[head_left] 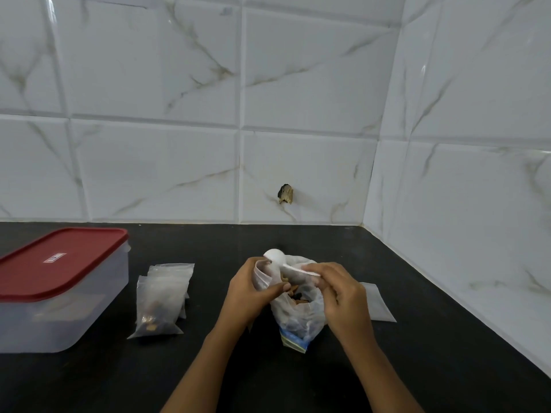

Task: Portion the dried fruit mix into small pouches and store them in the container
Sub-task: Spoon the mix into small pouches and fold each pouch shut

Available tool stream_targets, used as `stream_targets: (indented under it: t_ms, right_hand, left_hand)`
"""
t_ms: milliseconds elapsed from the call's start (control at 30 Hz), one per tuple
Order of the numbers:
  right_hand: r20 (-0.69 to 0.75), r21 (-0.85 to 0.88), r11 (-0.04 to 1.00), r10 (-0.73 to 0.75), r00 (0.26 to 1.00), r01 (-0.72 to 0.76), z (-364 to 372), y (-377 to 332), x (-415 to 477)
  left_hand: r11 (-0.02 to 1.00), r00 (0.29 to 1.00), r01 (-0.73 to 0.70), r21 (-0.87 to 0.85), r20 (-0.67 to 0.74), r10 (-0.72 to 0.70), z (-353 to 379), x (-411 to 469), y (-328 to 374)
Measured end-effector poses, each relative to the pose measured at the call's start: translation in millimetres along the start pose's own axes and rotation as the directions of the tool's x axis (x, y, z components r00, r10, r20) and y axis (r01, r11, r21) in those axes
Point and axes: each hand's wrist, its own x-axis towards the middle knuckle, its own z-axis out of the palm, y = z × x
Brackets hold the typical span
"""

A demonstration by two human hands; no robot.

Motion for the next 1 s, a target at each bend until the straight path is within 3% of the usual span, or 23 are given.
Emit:
stream_targets:
  t_ms: [67, 200, 367, 500, 667, 800, 1000]
  right_hand:
    - [-0.042, 0.046, 0.991, 0.127, 0.991, -0.125, -1.5, 1.9, 0.1]
    - [0.012, -0.107, 0.957, 0.271, 0.962, -0.268, 0.8, 8.4, -2.2]
    - [0.098, -0.320, 0.932, 0.213, 0.972, -0.172, 5.0, 4.2, -3.4]
    - [0.212, -0.380, 0.915, 0.229, 0.950, -0.136, 7.7, 3.5, -3.8]
    - [0.264, -0.270, 0.936, 0.296, 0.918, -0.224, 8.5, 6.4, -2.4]
    - [0.211, -0.080, 0.917, 0.399, 0.892, -0.391, 7.6, 3.1, 0.9]
    - [0.159, 0.059, 0.858, 0.497, 0.853, -0.510, 3.1, -2.3, 2.3]
  left_hand:
    - [1.000, 1.000, 0.002, 0.023, -0.029, -0.002, 0.4, 0.9, -0.2]
    - [0.998, 0.997, 0.036, 0.043, -0.075, -0.033, 0.7, 3.1, -4.9]
    - [0.990, 0.994, 0.099, 0.096, -0.057, -0.094, 0.8, 3.1, -9.3]
    - [0.979, 0.995, 0.102, 0.177, -0.039, -0.097, 1.1, 2.6, -7.7]
    - [0.979, 0.994, 0.103, 0.177, 0.000, -0.105, 2.3, 2.3, -6.9]
    - [0.985, 0.995, 0.097, 0.143, 0.016, -0.100, 5.0, 0.4, -5.6]
    - [0.986, 0.996, 0.088, 0.138, -0.011, -0.087, 8.6, -2.4, -2.1]
